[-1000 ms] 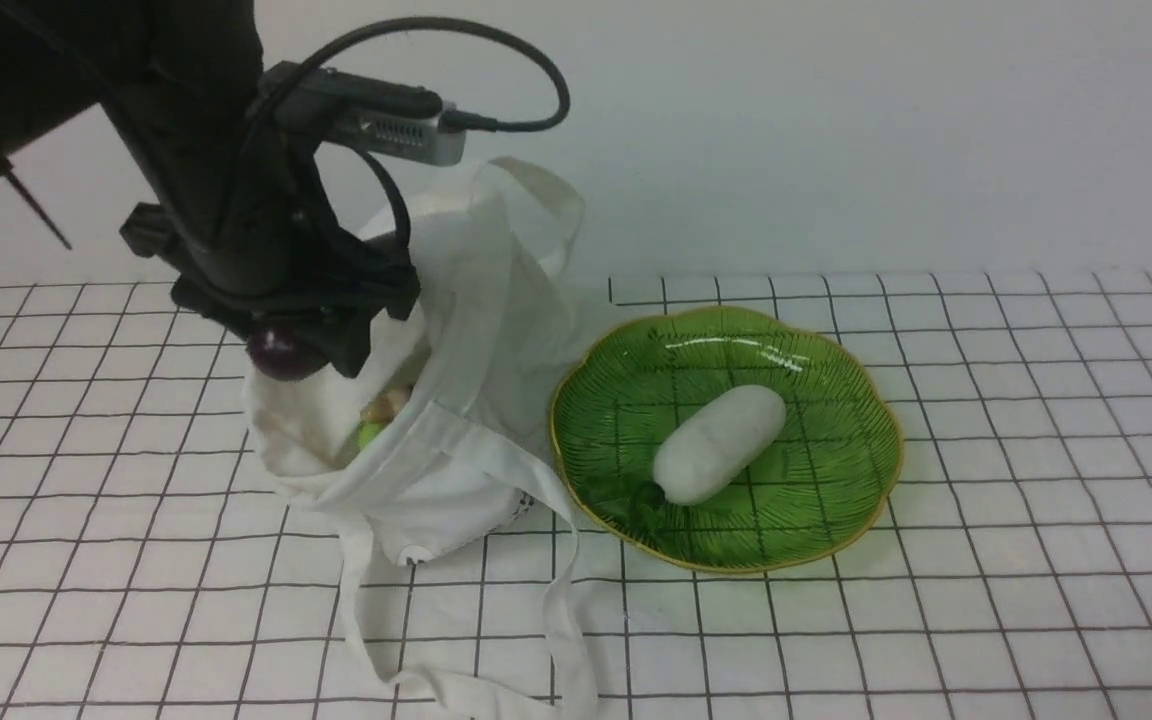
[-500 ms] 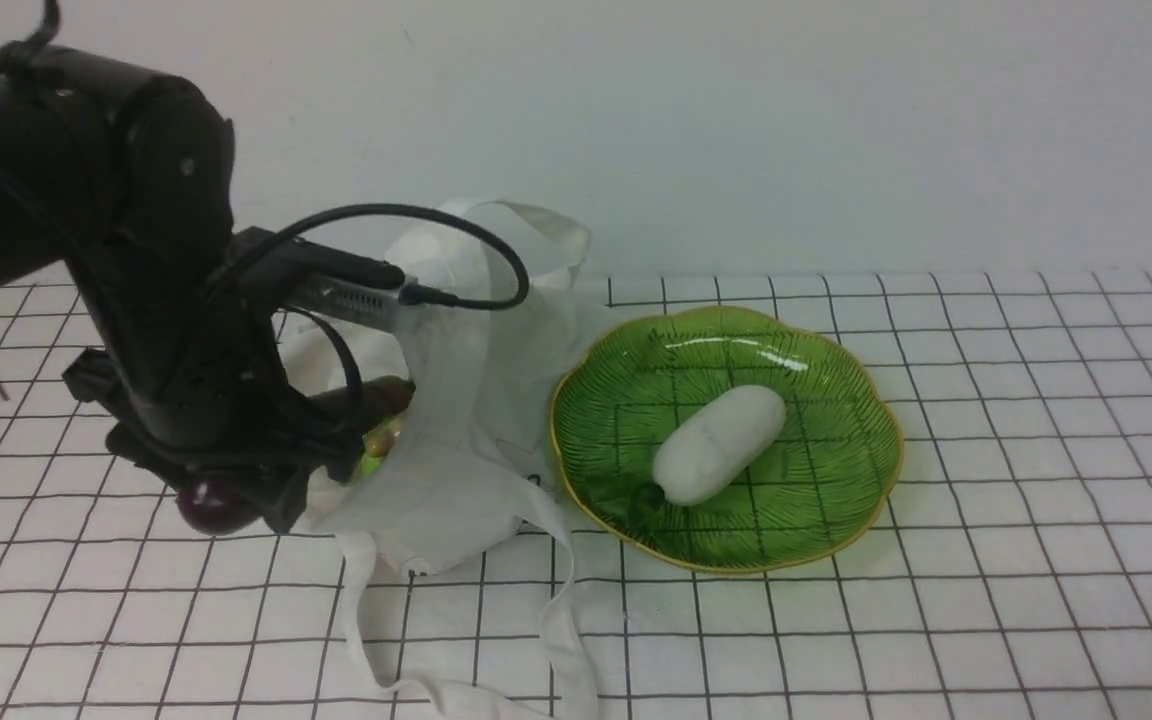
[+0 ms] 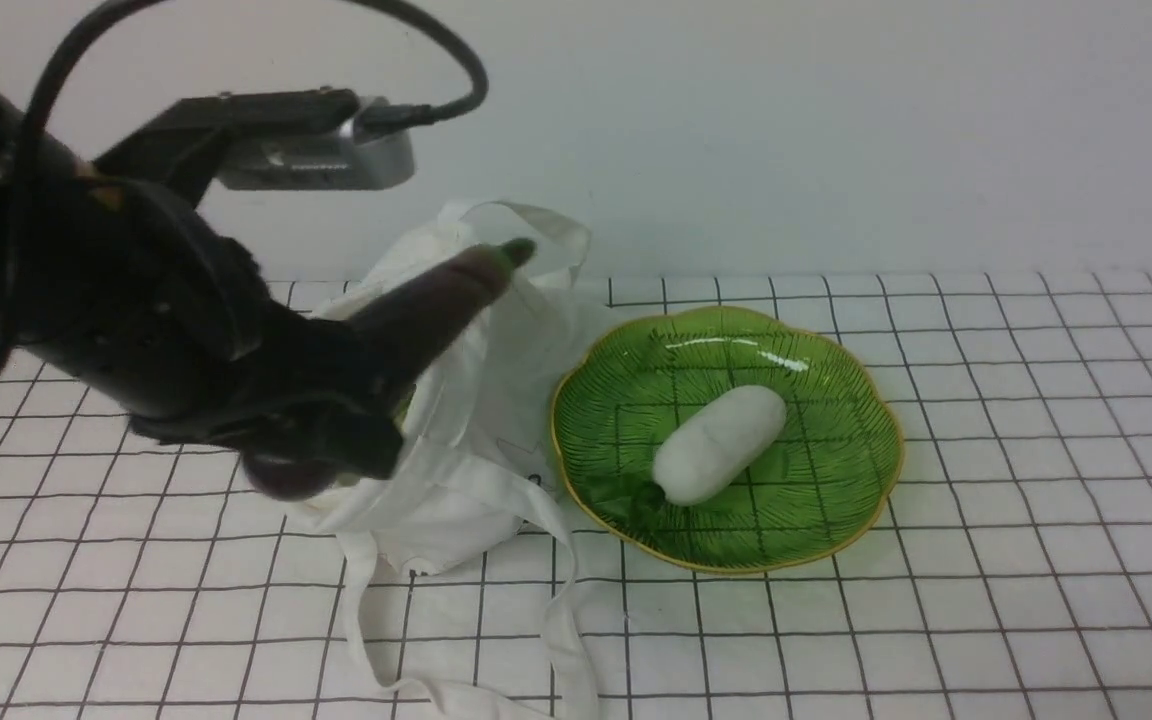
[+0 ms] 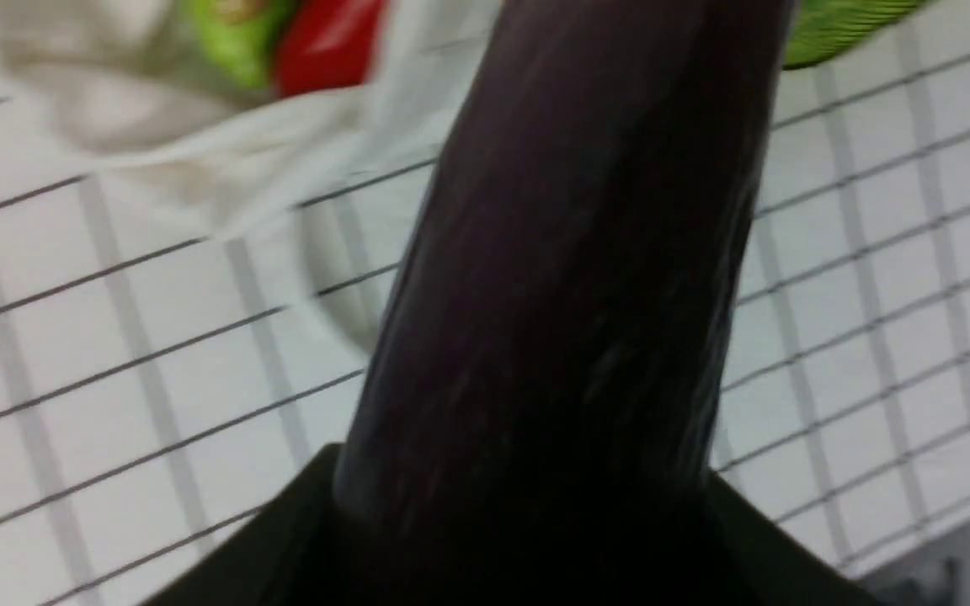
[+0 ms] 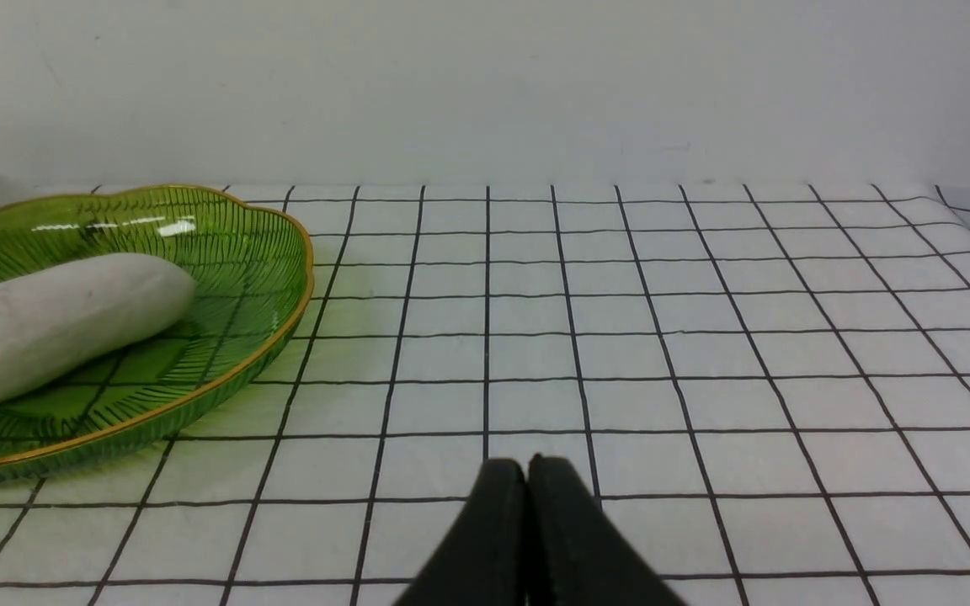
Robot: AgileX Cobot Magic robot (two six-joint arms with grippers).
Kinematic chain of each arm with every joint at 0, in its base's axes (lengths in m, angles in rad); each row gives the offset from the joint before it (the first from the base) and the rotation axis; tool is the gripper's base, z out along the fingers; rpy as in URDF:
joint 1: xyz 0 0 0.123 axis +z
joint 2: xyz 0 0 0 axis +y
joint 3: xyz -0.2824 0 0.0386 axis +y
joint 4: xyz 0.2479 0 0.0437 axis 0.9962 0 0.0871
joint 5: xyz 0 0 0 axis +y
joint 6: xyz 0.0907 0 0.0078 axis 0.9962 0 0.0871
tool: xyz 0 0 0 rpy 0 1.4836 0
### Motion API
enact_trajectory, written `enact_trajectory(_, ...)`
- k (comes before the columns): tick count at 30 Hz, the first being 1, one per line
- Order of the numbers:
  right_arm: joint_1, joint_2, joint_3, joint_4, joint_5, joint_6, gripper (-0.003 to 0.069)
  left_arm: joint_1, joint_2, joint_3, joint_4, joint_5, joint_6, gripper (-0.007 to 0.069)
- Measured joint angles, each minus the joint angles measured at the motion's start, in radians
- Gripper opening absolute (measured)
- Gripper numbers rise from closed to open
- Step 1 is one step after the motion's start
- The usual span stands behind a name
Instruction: Take vegetables from bag on white checkered tablecloth place on plate.
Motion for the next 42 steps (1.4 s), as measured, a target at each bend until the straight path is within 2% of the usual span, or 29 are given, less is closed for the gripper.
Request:
enact_trajectory(2, 0.0, 0.0, 0.0, 0.0, 0.0, 0.0, -0.0018, -0.011, 0.096, -0.017, -0.136, -0.06, 0.119, 0.038)
enact_trajectory(5, 0.0, 0.0, 0.0, 0.0, 0.0, 0.0, -0.0018, -0.049, 0.246, -0.08, -0.226, -0.106, 0.218, 0.038)
enact_trajectory(7, 0.0, 0.0, 0.0, 0.0, 0.0, 0.0, -0.0018, -0.074, 0.338, -0.132, -0.244, -0.125, 0.238, 0.038)
enact_trajectory(13, 0.0, 0.0, 0.0, 0.0, 0.0, 0.0, -0.0018, -0.142, 0.599, -0.361, -0.206, -0.202, 0.203, 0.038)
enact_trajectory(20, 0.0, 0.0, 0.0, 0.0, 0.0, 0.0, -0.0018, -0.153, 0.745, -0.495, -0.147, -0.259, 0.17, 0.0387)
enact_trajectory(27, 0.0, 0.0, 0.0, 0.0, 0.0, 0.0, -0.0018, -0.154, 0.799, -0.507, -0.135, -0.293, 0.17, 0.0562)
enact_trajectory(30, 0.0, 0.0, 0.0, 0.0, 0.0, 0.0, -0.0018, -0.154, 0.803, -0.507, -0.127, -0.26, 0.17, 0.0582)
enact_trajectory(36, 0.0, 0.0, 0.0, 0.0, 0.0, 0.0, -0.0018, -0.137, 0.736, -0.507, -0.104, -0.207, 0.166, 0.0448)
enact_trajectory(40, 0.0, 0.0, 0.0, 0.0, 0.0, 0.0, -0.0018, -0.099, 0.551, -0.507, -0.026, -0.126, 0.165, 0.015)
enact_trajectory(42, 0.0, 0.0, 0.0, 0.0, 0.0, 0.0, -0.0018, -0.091, 0.488, -0.509, 0.026, -0.068, 0.165, 0.0063)
